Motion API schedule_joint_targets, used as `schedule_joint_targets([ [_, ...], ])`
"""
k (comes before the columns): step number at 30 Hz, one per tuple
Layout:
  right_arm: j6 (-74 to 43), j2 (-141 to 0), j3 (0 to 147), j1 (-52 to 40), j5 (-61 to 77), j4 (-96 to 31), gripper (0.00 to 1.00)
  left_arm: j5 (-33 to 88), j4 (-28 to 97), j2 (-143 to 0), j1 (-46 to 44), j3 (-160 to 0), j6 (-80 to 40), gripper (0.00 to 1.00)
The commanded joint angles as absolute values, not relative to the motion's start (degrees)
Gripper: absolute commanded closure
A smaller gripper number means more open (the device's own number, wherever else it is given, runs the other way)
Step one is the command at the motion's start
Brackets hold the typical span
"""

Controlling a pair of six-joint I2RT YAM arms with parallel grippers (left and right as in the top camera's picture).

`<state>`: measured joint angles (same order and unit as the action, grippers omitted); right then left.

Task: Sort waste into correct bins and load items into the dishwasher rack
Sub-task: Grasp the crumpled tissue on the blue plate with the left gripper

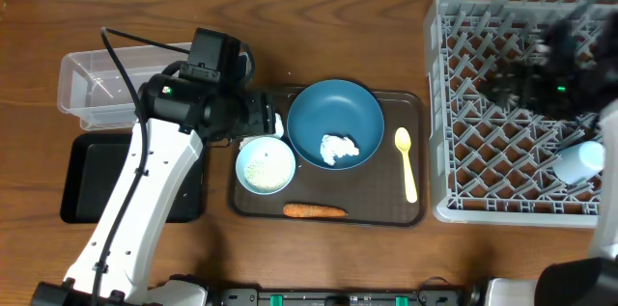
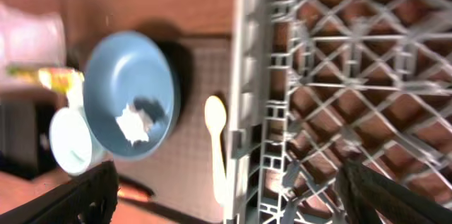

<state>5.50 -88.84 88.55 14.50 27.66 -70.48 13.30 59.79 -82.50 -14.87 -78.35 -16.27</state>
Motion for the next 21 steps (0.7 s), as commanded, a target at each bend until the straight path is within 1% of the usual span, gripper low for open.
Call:
schedule_joint_targets([
  [1,3.8,-89.4,89.1,8.7,16.4,-70.7,0.02,12.8,59.0,-83.2,-16.6,-78.4,-13.0,0.28],
  [4,-0.8,-89.5,89.1,6.1,9.0,-70.7,0.01,12.8,57.1,-84.6,-19.2,-78.1,-10.7,0.28],
  [13,-0.8,-89.5,89.1,4.0,9.2,-71.1,0.01,12.6,47.4,-94.0,-28.5,-78.1,-1.9,0.28],
  [21,-0.8,-89.5,89.1,4.0,9.2,-71.1,0.01,11.9,44.9,-104.2,-32.4,-78.1,-1.9,0.28],
])
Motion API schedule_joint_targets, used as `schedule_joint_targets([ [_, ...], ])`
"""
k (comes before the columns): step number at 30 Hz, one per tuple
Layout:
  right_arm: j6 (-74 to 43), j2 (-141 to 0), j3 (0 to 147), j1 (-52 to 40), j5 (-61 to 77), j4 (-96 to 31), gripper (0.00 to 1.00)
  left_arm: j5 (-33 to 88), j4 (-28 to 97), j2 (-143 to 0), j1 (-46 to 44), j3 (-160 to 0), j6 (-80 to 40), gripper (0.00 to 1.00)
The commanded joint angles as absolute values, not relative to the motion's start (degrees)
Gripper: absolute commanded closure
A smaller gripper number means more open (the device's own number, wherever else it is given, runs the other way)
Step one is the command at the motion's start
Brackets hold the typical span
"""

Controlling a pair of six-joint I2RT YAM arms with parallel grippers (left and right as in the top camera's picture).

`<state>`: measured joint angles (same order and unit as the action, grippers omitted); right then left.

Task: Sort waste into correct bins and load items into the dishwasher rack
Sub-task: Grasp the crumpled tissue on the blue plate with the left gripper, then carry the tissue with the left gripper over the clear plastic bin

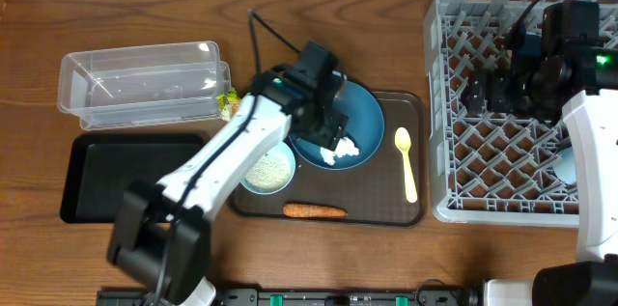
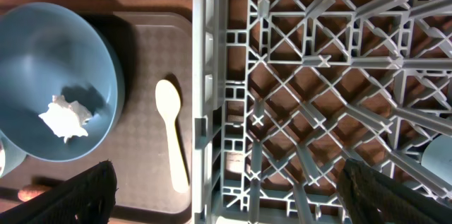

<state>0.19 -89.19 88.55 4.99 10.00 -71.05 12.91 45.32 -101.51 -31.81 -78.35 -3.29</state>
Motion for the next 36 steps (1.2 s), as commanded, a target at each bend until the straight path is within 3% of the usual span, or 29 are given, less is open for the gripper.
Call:
schedule_joint_targets([
  [1,-0.8,-89.5,89.1,4.0,9.2,-71.1,0.01,11.9,44.6,-105.3,-32.6,-78.1,-1.9,0.28],
  [15,-0.8,-89.5,89.1,4.0,9.2,-71.2,0.01,11.9,40.8,-112.6,-34.4,-78.1,-2.0,0.3],
  [22,-0.8,-89.5,89.1,4.0,9.2,-71.4,0.01,11.9,40.3,-114.0,-35.6,-78.1,-2.0,0.48],
  [25,-0.8,-89.5,89.1,4.0,9.2,-71.5,0.01,11.9,40.3,-114.4,-35.6,-78.1,-2.0,0.67],
  [30,-0.8,-89.5,89.1,4.0,9.2,-71.6,0.01,11.6,40.5,-114.3,-35.4,-78.1,-2.0,0.86],
  [36,-0.8,-89.5,89.1,4.0,9.2,-71.6,0.01,6.4,44.6,-110.7,-33.5,-80.2,-2.0,0.92],
])
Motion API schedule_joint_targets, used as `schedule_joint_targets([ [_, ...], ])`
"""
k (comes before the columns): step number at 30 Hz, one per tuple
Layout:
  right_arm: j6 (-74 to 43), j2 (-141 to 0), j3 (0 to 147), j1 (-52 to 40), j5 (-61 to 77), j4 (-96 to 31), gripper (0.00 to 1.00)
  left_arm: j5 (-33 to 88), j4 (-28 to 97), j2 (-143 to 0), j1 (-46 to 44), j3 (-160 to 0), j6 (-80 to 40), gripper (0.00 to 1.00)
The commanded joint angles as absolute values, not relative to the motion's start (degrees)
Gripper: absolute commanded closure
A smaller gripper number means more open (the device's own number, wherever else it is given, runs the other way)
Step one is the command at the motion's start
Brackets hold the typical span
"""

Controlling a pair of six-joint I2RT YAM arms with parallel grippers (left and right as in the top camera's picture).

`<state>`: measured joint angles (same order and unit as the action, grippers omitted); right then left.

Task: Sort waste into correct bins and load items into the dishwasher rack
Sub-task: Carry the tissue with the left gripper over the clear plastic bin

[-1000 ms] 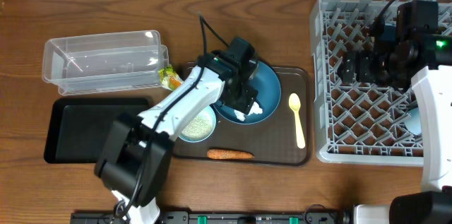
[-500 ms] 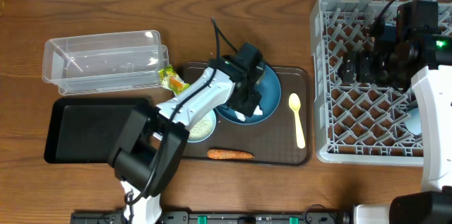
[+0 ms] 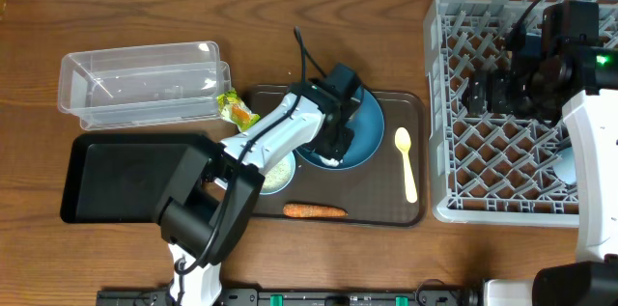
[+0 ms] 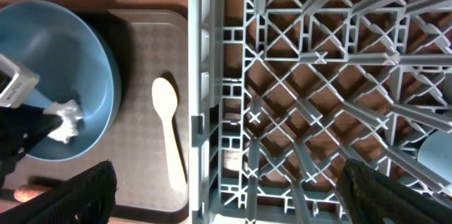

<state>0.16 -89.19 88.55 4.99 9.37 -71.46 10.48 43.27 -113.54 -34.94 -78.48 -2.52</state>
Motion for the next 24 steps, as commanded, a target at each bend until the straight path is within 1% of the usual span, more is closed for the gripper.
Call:
schedule_joint_targets([
  [1,-0.8,-89.5,89.1,4.0,9.2,-71.6,0.01,5.4,45.5,-109.3,-32.6,-80.7,-2.0,0.92],
  [6,-0.6,-89.5,89.1,4.0,9.2,-71.6,0.01,4.2,46.2,-100.8,-27.1,-81.1,-2.3,0.94],
  [13,-0.6,-89.5,89.1,4.1,9.2,-71.6,0.01,2.9,45.0,-89.7,-14.1,-81.1,-2.4,0.93],
  [17,-0.6,-89.5,89.1,4.1,9.2,-71.6,0.01,2.3,44.0,-88.8,-5.1,-81.1,-2.7,0.93],
  [21,-0.6,-89.5,89.1,4.1,9.2,-71.6,0.01,2.3,42.4,-90.7,1.5,-81.1,-3.1,0.92],
  [24,-0.6,-89.5,89.1,4.1,9.2,-71.6,0.01,2.3,39.9,-92.1,5.7,-81.1,-4.2,0.89],
])
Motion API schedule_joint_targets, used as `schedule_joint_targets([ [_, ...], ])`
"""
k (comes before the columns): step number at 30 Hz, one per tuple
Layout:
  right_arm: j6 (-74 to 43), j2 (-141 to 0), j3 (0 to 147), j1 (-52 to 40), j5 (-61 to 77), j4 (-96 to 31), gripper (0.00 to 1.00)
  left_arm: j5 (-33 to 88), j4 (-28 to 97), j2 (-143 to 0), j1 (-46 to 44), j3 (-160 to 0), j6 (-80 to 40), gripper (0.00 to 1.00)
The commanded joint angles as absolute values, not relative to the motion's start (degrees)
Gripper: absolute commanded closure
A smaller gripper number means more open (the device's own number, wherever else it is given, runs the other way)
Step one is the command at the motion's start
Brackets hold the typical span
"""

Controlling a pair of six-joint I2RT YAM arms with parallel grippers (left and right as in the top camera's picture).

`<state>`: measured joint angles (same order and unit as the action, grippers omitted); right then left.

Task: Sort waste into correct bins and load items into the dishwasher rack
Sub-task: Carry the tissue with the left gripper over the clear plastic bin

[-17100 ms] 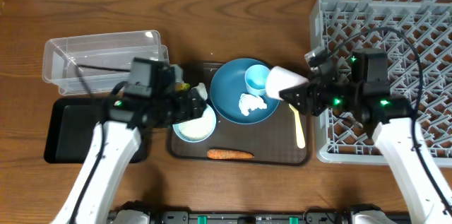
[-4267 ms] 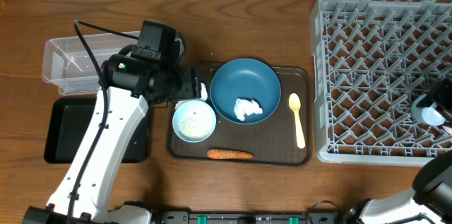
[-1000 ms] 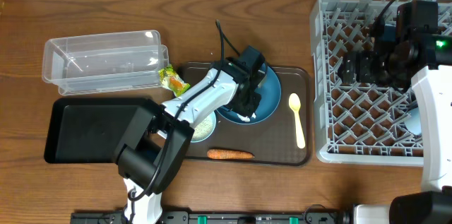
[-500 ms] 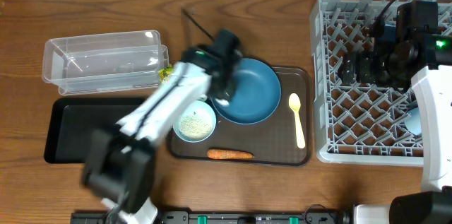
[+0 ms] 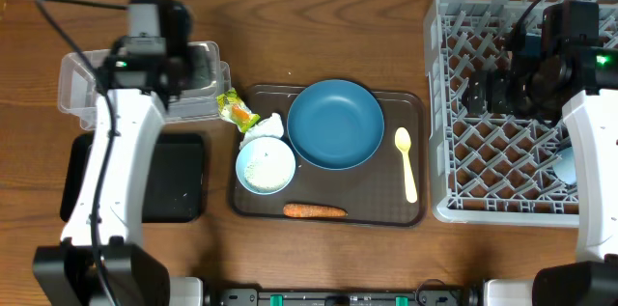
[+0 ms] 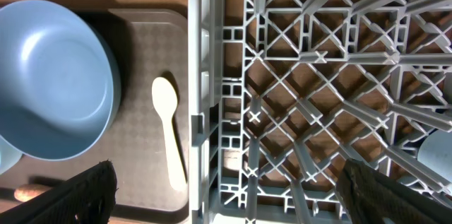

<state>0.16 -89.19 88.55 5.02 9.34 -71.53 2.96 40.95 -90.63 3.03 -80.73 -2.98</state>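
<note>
The blue bowl (image 5: 335, 123) (image 6: 49, 90) sits empty on the brown tray (image 5: 410, 217). A pale yellow spoon (image 5: 407, 161) (image 6: 168, 128) lies to its right, a small white bowl (image 5: 266, 166) to its left, and a carrot (image 5: 314, 211) along the tray's front. A green-yellow wrapper (image 5: 235, 108) lies on the table by the tray's left edge. My left gripper (image 5: 191, 67) hangs over the clear bin (image 5: 92, 84); its fingers are hidden. Over the grey dishwasher rack (image 5: 454, 103) (image 6: 212, 111), my right gripper (image 6: 226, 196) stands open, holding nothing.
A black bin (image 5: 179, 185) lies in front of the clear bin, partly under my left arm. A white cup (image 5: 565, 163) (image 6: 439, 155) rests in the rack's right side. The rack's tall near wall borders the tray.
My left arm has gone from the blue bowl to above the clear bin at the far left. The white crumpled paper is no longer in the bowl. The right arm is unchanged.
First my left gripper was beside the small white bowl while the right arm swung over the rack. Then the left gripper was over the crumpled paper in the blue bowl, then down on it. Now the bowl is empty and the left arm is over the clear bin.
</note>
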Motion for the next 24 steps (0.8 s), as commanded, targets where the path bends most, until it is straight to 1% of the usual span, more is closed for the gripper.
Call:
schedule_joint_targets([
  [1,-0.6,-89.5,89.1,4.1,9.2,-71.6,0.01,2.3,39.1,-92.5,6.9,-81.1,-5.1,0.89],
  [3,-0.6,-89.5,89.1,4.1,9.2,-71.6,0.01,2.3,37.7,-93.3,8.6,-81.1,-5.5,0.87],
  [4,-0.6,-89.5,89.1,4.1,9.2,-71.6,0.01,2.3,37.1,-93.7,9.3,-81.1,-5.5,0.83],
  [7,-0.6,-89.5,89.1,4.1,9.2,-71.6,0.01,2.3,36.3,-95.1,10.4,-81.1,-5.5,0.83],
  [8,-0.6,-89.5,89.1,4.1,9.2,-71.6,0.01,2.3,36.1,-95.4,10.6,-81.1,-5.5,0.69],
  [9,-0.6,-89.5,89.1,4.1,9.2,-71.6,0.01,2.3,36.1,-95.9,10.6,-81.1,-5.4,0.6],
  [11,-0.6,-89.5,89.1,4.1,9.2,-71.6,0.01,2.3,36.1,-96.3,10.6,-81.1,-5.5,0.52],
  [13,-0.6,-89.5,89.1,4.1,9.2,-71.6,0.01,2.4,36.2,-96.5,10.5,-81.1,-5.9,0.47],
  [16,-0.6,-89.5,89.1,4.1,9.2,-71.6,0.01,3.9,37.0,-96.0,10.5,-81.1,-7.5,0.47],
  [19,-0.6,-89.5,89.1,4.1,9.2,-71.6,0.01,9.0,39.6,-94.8,10.2,-81.1,-7.7,0.47],
  [24,-0.6,-89.5,89.1,4.1,9.2,-71.6,0.01,10.5,46.7,-94.1,6.1,-81.1,-9.4,0.46],
])
